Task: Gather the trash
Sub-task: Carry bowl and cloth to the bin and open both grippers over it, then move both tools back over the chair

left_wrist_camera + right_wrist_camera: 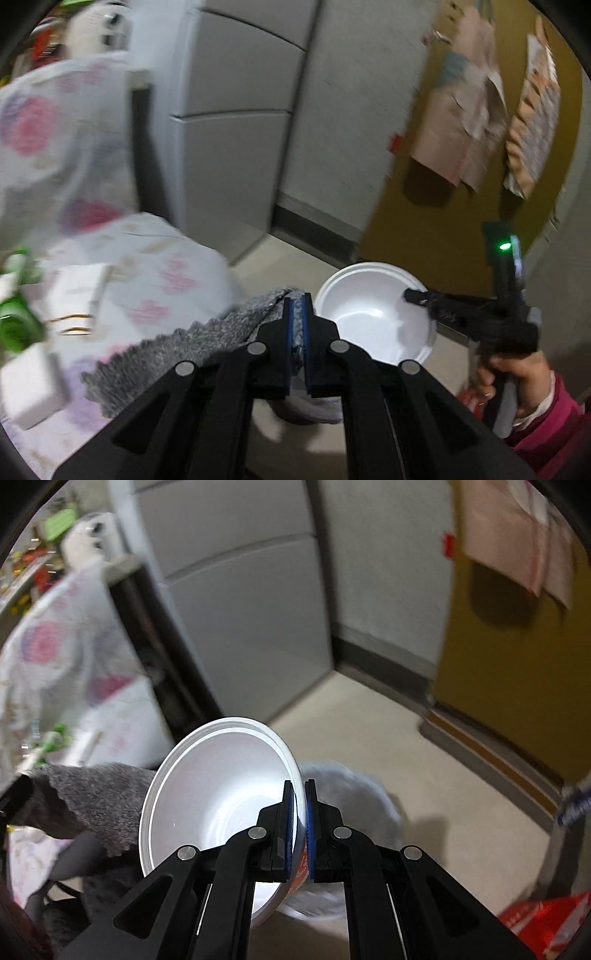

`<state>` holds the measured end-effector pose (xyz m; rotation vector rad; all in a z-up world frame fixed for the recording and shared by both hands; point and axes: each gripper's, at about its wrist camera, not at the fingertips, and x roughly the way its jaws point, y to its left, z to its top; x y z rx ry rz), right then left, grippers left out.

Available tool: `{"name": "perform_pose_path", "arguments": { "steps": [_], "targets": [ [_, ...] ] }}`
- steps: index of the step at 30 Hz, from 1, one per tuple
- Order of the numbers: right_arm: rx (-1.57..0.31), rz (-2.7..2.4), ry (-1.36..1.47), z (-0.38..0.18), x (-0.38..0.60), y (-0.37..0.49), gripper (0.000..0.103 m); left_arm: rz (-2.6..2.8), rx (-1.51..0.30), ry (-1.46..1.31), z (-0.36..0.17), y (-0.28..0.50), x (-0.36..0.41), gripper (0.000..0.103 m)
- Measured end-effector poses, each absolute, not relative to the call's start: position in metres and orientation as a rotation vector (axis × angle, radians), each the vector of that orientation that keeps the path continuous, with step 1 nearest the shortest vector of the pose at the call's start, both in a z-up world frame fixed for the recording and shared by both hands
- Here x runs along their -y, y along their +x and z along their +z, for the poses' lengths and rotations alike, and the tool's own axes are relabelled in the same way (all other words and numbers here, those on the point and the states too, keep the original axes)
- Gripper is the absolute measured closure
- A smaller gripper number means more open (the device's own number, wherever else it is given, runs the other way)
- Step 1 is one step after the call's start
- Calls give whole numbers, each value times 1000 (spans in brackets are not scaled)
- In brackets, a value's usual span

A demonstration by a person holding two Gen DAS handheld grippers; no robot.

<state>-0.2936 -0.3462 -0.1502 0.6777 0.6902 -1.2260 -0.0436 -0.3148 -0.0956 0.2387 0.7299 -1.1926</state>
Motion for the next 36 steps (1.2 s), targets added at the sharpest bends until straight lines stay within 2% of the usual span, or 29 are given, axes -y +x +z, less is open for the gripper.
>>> {"name": "perform_pose_path", "arguments": {
  "steps": [5, 10, 11, 13, 14, 15, 19, 21, 22, 23, 24, 29, 36],
  "targets": [
    [-760, -1251, 770, -199, 365, -309, 97, -1265, -807, 324, -128, -62, 362, 100],
    [-785, -1287, 779, -210, 374, -316, 97, -1300, -824, 385, -149, -74, 405, 99],
    [-786, -1300, 777, -209, 375, -318, 97, -1309, -830, 394, -151, -76, 413, 95],
    [-782, -1318, 781, -213, 380, -329, 96, -1330, -854, 412, -155, -78, 426, 72],
    [-778, -1323, 788, -214, 382, -334, 97, -1328, -856, 421, -156, -77, 430, 47],
    [-776, -1325, 798, -215, 383, -336, 97, -1327, -850, 419, -156, -78, 432, 36],
    [-792, -1311, 826, -231, 390, -335, 96, -1298, -851, 421, -163, -74, 432, 34],
    [-789, -1283, 880, -244, 397, -332, 92, -1274, -852, 423, -165, -69, 430, 34],
    [-787, -1265, 902, -249, 402, -334, 84, -1258, -857, 423, -168, -65, 426, 34],
    [-786, -1255, 921, -254, 405, -331, 71, -1245, -860, 421, -169, -62, 425, 34],
    [-790, -1258, 924, -257, 407, -327, 67, -1232, -864, 420, -171, -59, 424, 34],
    [-796, -1251, 893, -248, 405, -314, 66, -1175, -873, 415, -174, -43, 412, 34],
    [-734, -1270, 742, -185, 389, -305, 66, -1091, -842, 381, -158, -25, 382, 34]
  ]
}}
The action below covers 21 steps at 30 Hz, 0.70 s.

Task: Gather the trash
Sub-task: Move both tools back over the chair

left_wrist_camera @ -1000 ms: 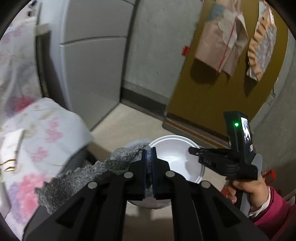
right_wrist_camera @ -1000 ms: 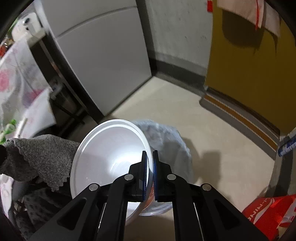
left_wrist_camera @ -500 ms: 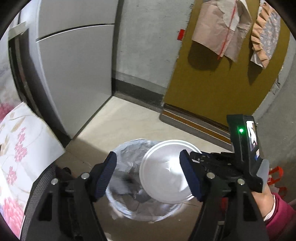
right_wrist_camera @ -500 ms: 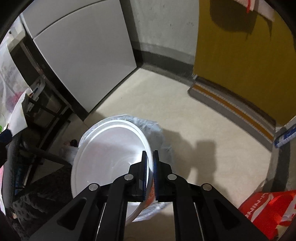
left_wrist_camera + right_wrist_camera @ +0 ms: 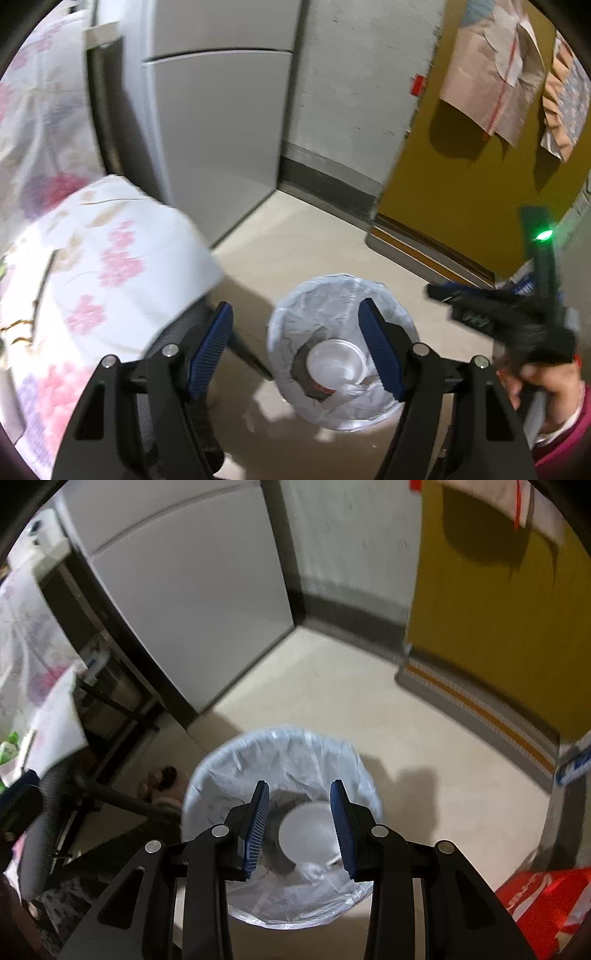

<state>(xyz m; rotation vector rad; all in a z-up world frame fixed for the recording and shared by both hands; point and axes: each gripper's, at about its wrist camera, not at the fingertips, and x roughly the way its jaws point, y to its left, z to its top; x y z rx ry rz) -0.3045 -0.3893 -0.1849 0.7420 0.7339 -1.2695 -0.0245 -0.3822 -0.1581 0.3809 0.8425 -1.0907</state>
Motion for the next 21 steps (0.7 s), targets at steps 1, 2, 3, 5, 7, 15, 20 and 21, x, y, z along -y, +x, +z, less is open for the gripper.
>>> {"name": "perform_pose_path", "arguments": {
  "steps": [1, 2, 3, 5, 7, 15, 20, 21],
  "targets": [
    [-716, -1269, 706, -170, 383, -300, 66, -1063, -835, 379, -154, -21, 374, 34],
    [-700, -1266, 673, -156, 378, -296, 66, -1044, -829, 375, -151, -18, 365, 34],
    [-680, -1260, 635, -141, 371, -291, 66, -1014, -823, 369, -146, -13, 354, 34],
    [-631, -1230, 583, -116, 358, -280, 65, -973, -819, 355, -139, -6, 335, 34],
    [-608, -1206, 539, -95, 346, -266, 61, -898, -818, 356, -130, 1, 315, 34],
    [-612, -899, 391, -50, 298, -170, 61, -662, -829, 259, -100, 35, 215, 27],
    [-637, -734, 308, -44, 272, -100, 40, -489, -849, 178, -98, 61, 137, 24],
    [-647, -712, 286, -46, 268, -86, 39, -470, -850, 170, -97, 64, 130, 24]
  ]
}}
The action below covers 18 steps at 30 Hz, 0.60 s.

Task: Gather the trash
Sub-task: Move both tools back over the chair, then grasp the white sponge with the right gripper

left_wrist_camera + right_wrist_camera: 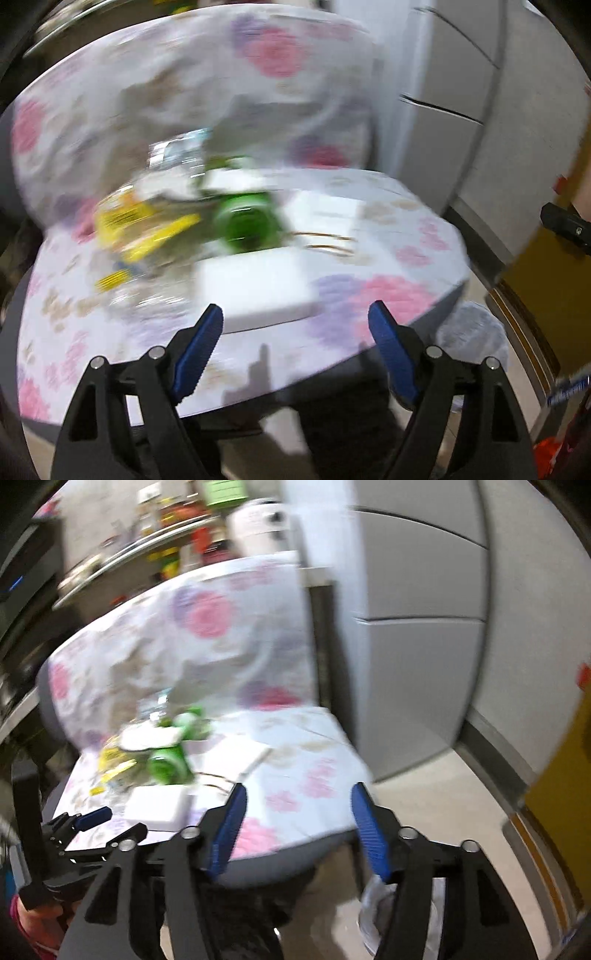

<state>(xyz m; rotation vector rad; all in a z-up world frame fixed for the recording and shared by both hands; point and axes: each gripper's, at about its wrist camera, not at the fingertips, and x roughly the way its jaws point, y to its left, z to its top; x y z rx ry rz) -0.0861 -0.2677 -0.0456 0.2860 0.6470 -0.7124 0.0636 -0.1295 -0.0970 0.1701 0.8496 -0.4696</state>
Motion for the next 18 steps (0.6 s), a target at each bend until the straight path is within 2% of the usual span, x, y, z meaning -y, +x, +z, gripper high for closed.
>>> {"name": "perform_pose_path", "arguments": {
  "steps": [7, 13, 15, 16, 18],
  "targets": [
    [-703, -598, 230, -63, 253, -9, 37, -239, -834, 96, -98, 93, 40, 22],
    [-769, -545, 216, -91, 260, 34, 38, -139, -864, 44, -109, 116, 2, 22],
    [-788, -521, 227, -101, 262, 42, 40, -130, -874, 34, -114, 120, -4, 22],
    [-807, -497, 236, -108, 263, 47, 46, -128, -881, 34, -117, 123, -4, 22],
    [-824, -468, 234, -116, 261, 56, 47, -131, -895, 43, -123, 127, -2, 22]
  ]
}}
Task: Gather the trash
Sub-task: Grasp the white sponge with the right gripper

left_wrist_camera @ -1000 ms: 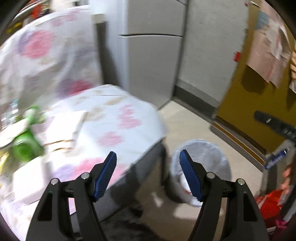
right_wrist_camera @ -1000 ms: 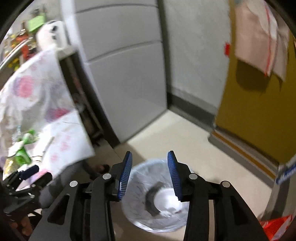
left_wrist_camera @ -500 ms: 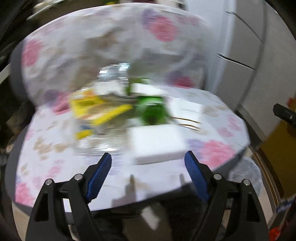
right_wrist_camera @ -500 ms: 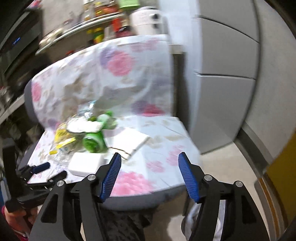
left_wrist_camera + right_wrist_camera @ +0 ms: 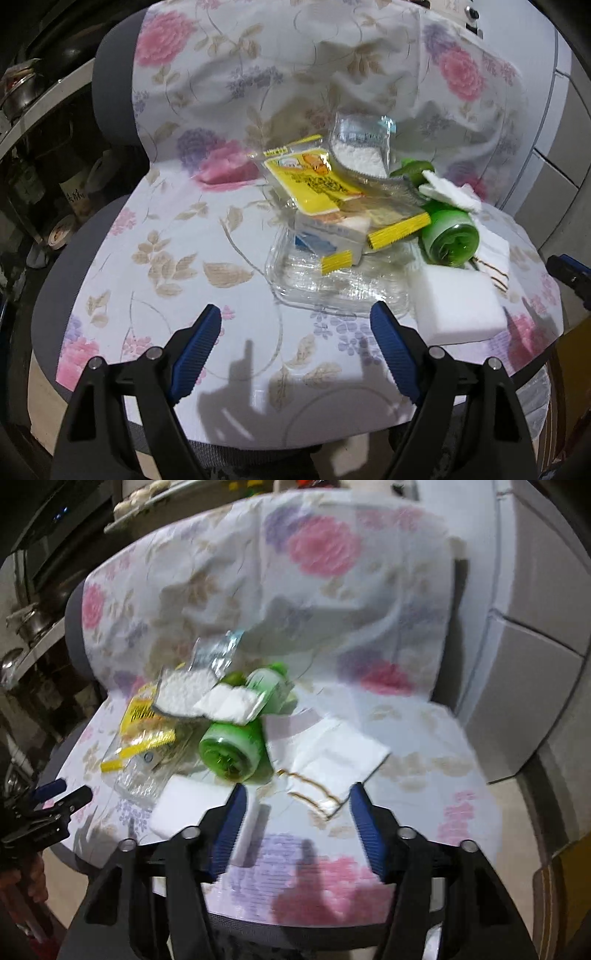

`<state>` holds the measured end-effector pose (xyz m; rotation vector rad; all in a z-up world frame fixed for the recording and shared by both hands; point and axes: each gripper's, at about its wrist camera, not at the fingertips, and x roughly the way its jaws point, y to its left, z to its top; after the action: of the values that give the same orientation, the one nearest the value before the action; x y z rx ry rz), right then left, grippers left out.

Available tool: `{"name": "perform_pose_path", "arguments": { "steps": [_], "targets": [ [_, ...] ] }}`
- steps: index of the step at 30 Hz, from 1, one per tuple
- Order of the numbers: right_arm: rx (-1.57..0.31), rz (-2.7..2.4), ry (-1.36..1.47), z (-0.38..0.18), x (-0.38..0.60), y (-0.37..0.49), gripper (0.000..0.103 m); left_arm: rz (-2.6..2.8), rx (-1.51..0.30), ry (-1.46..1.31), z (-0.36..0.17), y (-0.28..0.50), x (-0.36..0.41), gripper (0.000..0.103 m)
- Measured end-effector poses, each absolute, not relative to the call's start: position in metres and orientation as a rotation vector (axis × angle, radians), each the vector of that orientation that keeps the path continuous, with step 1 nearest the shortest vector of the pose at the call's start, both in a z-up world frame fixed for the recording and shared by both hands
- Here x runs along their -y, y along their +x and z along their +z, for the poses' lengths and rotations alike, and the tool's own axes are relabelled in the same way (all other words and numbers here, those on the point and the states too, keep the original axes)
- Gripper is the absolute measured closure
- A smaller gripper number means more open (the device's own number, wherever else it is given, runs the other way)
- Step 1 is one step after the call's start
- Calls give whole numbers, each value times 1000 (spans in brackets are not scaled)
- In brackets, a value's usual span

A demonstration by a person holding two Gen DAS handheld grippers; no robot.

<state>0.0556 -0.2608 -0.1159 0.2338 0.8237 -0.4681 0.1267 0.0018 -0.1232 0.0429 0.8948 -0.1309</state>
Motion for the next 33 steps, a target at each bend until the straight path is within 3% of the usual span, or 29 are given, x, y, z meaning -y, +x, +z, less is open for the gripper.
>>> {"name": "perform_pose_path", "arguments": {
  "steps": [9, 14, 26, 28, 29, 33],
  "targets": [
    [-931, -304, 241, -159, 248, 87, 46, -141, -922, 64, -134, 134, 4, 22],
    [-959, -202, 212, -170, 230, 92, 33, -128, -924, 65, -134, 134, 1, 22],
    [-997, -185, -29, -192, 197, 95, 32, -112, -929, 12, -127, 128, -16, 22],
    [-985, -200, -57, -191, 194, 94, 37, -101, -925, 7, -125, 127, -18, 22],
    [-977, -206, -57, -189, 193, 92, 51, -99, -923, 5, -123, 127, -19, 22],
    [-948, -217, -45, -179, 193, 80, 57, -116, -905, -13, -112, 128, -19, 22]
  ]
}}
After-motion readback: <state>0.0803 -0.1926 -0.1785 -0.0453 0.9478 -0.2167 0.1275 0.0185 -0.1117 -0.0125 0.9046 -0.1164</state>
